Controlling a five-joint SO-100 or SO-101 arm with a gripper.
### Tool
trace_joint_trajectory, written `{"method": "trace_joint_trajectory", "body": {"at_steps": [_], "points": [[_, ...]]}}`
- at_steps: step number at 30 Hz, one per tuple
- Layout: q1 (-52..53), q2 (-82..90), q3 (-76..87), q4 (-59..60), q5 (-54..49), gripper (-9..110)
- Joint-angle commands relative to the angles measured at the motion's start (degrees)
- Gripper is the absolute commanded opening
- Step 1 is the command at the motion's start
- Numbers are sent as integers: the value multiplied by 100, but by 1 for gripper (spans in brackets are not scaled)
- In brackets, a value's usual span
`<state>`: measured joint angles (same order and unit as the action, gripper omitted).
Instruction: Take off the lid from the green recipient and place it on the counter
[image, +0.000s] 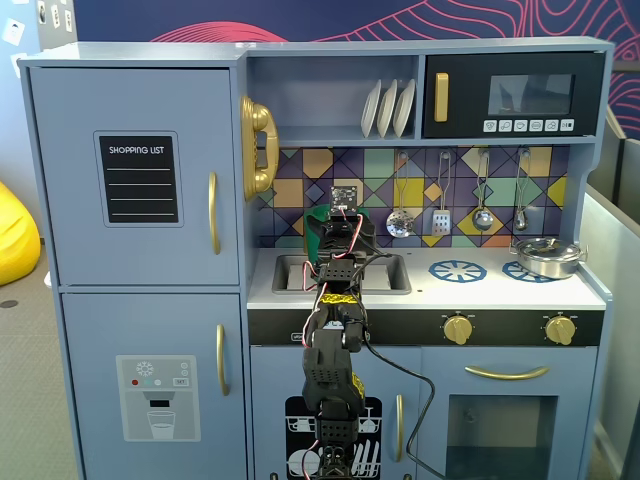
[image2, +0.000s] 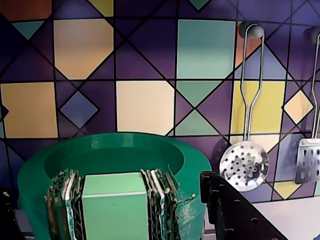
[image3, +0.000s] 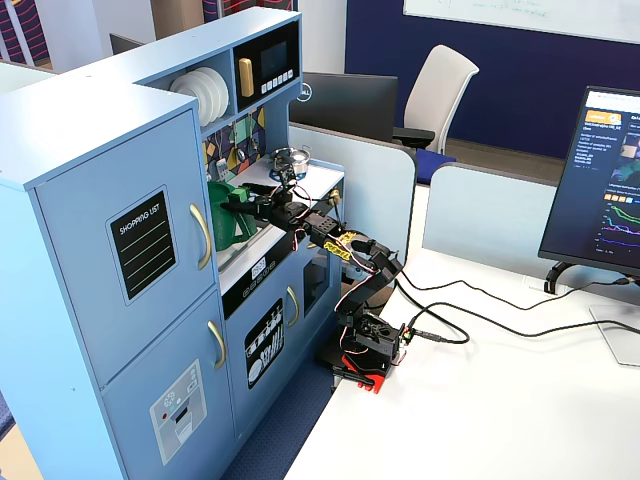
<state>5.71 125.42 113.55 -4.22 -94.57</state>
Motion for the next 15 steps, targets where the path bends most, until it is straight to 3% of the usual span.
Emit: {"method": "trace_joint_trajectory", "body": {"at_steps": [1, 11, 12, 13, 14, 15], "points": [[-97, -26, -457, -185, -62, 42], [-193, -202, -545, -387, -105, 37], [-211, -211, -554, -387, -132, 33], [-229, -220, -554, -396, -202, 20], [-272, -220, -536, -501, -149, 0], [-290, -220, -492, -659, 88, 0]]}}
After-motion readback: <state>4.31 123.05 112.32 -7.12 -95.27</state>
